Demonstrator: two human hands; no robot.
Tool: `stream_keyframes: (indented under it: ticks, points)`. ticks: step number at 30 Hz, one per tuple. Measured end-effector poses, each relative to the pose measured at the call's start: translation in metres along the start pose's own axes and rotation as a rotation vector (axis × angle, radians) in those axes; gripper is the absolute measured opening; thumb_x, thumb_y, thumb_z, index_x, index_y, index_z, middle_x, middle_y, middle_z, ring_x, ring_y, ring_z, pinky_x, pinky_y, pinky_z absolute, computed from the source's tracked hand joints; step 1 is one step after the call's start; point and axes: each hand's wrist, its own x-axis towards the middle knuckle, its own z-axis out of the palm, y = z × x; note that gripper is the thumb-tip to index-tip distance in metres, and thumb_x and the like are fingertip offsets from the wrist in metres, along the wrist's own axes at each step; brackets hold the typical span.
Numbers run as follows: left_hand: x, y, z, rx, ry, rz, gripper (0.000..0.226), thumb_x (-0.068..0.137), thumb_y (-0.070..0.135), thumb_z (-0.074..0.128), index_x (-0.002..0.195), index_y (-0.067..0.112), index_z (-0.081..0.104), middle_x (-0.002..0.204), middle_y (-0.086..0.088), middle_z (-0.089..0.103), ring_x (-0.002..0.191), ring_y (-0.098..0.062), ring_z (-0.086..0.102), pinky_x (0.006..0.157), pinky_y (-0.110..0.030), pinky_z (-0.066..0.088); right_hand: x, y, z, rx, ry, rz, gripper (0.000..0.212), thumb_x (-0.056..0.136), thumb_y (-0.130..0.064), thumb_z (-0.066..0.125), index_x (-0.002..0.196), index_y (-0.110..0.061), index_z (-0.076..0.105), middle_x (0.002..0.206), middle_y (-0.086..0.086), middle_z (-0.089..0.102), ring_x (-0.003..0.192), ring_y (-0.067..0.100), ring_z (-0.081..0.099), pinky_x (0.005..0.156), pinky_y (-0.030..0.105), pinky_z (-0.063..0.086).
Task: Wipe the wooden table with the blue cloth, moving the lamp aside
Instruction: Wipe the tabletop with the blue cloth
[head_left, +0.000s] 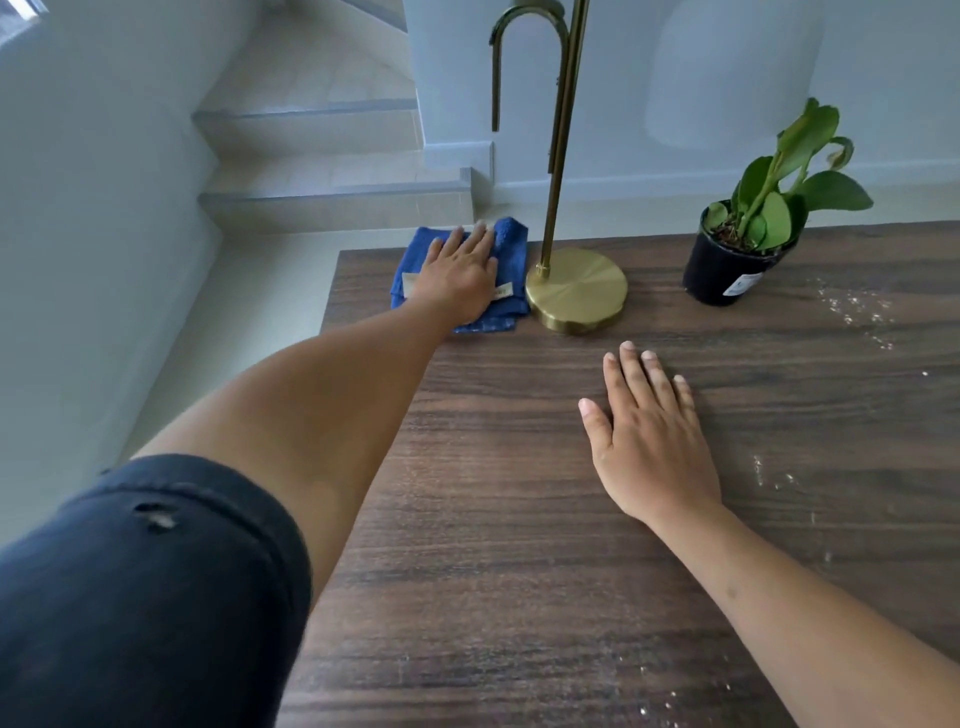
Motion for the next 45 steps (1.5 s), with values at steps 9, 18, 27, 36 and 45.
stream_keyframes:
  ticks: [9,18,27,36,45]
  points:
    - [-0.01,-0.072,-0.018,0.018,0.089,-0.376,0.057,0.103,0.031,0.014,0.158,0.018,0.007,0.166,-0.002,0.002,0.152,-0.025,-0.002,0.122,-0.047,0.0,0.001,-0.003,-0.002,0.016,0.001,0.009,0.066,0.103,-0.053,0.009,0.159,-0.018,0.008,0.167,0.0,-0.002,0.153,0.017,-0.004,0.124,0.041,-0.003]
    - [-0.096,-0.009,0.013,0.01,0.05,-0.106,0.057,0.105,0.041,0.014,0.158,0.025,0.003,0.165,0.005,-0.006,0.152,-0.02,-0.007,0.123,-0.042,-0.004,-0.002,-0.001,-0.003,0.02,-0.011,0.003,0.067,0.102,-0.053,0.009,0.159,-0.017,0.007,0.167,0.001,-0.002,0.153,0.018,-0.004,0.124,0.042,-0.002]
    - [-0.021,-0.038,-0.012,-0.024,0.075,-0.316,0.06,0.102,0.038,0.015,0.158,0.02,0.006,0.166,0.0,-0.001,0.152,-0.023,-0.005,0.122,-0.047,-0.002,-0.001,-0.001,0.0,0.011,0.019,0.003,0.066,0.103,-0.052,0.01,0.158,-0.017,0.009,0.167,0.001,0.0,0.153,0.018,-0.003,0.124,0.042,0.0]
    - [-0.115,-0.059,-0.002,0.015,0.092,-0.326,0.058,0.104,0.042,0.017,0.158,0.024,0.008,0.166,0.001,-0.002,0.152,-0.022,-0.004,0.122,-0.046,-0.001,-0.001,-0.001,-0.001,0.023,0.0,-0.003,0.067,0.103,-0.053,0.01,0.159,-0.016,0.009,0.167,0.002,0.0,0.153,0.019,-0.003,0.124,0.043,-0.001]
    - [-0.147,0.028,0.025,0.001,0.075,-0.156,0.059,0.104,0.045,0.015,0.158,0.024,0.004,0.165,0.003,-0.004,0.152,-0.024,-0.008,0.122,-0.045,-0.004,-0.001,0.0,0.0,0.018,-0.004,-0.012,0.067,0.103,-0.053,0.011,0.159,-0.015,0.01,0.167,0.003,0.001,0.153,0.02,-0.001,0.124,0.044,0.001]
